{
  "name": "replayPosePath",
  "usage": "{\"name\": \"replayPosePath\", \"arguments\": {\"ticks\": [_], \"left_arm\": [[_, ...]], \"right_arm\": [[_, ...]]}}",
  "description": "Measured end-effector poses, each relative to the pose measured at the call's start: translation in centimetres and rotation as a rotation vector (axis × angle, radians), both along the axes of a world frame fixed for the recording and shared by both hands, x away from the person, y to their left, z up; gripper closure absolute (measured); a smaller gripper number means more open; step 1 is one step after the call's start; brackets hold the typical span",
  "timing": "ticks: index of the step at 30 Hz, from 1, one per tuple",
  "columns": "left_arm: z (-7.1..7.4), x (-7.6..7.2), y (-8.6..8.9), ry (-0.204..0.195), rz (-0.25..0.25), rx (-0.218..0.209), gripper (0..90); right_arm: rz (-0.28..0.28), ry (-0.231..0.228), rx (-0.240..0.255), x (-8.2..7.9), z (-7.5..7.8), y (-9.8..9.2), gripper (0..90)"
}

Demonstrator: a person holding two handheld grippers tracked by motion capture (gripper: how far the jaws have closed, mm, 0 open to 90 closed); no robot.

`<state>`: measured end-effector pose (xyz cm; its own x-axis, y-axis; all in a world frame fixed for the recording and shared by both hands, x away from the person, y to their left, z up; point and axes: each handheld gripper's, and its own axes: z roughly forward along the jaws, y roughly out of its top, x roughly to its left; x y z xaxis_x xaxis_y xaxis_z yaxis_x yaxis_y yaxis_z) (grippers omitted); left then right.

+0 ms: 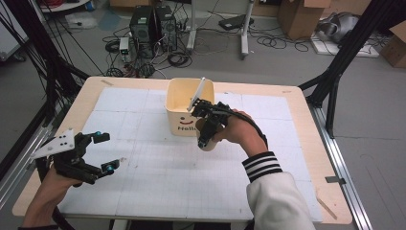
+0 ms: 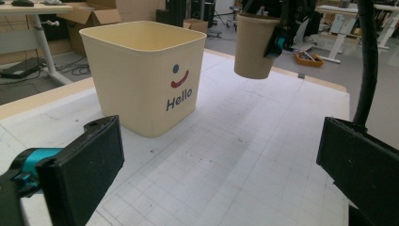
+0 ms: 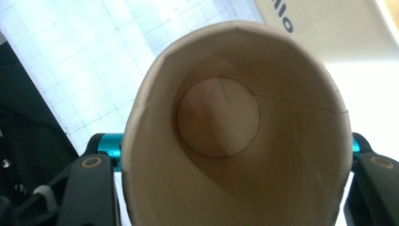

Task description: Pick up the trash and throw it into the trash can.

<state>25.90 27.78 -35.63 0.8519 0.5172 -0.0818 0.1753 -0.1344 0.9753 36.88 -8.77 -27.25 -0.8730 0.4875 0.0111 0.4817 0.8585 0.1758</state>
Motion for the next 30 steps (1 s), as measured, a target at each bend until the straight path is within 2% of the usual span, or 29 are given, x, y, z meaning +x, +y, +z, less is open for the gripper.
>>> {"name": "replayPosePath", "arguments": {"ticks": [12, 19, 30], "left_arm": [[0.0, 0.0, 0.1, 0.002, 0.001, -0.003, 1.8], [-0.1, 0.0, 0.1, 0.003, 0.002, -0.005, 1.8], [-0.1, 0.1, 0.3, 0.007, 0.004, -0.013, 1.7]], "right_arm": [[-0.008, -0.023, 0.003, 0.1, 3.2, -0.3, 33.2], [-0.016, -0.037, 0.007, 0.1, 5.6, -0.7, 33.4], [-0.017, -0.055, 0.005, 1.0, 8.9, -1.1, 33.8]]}}
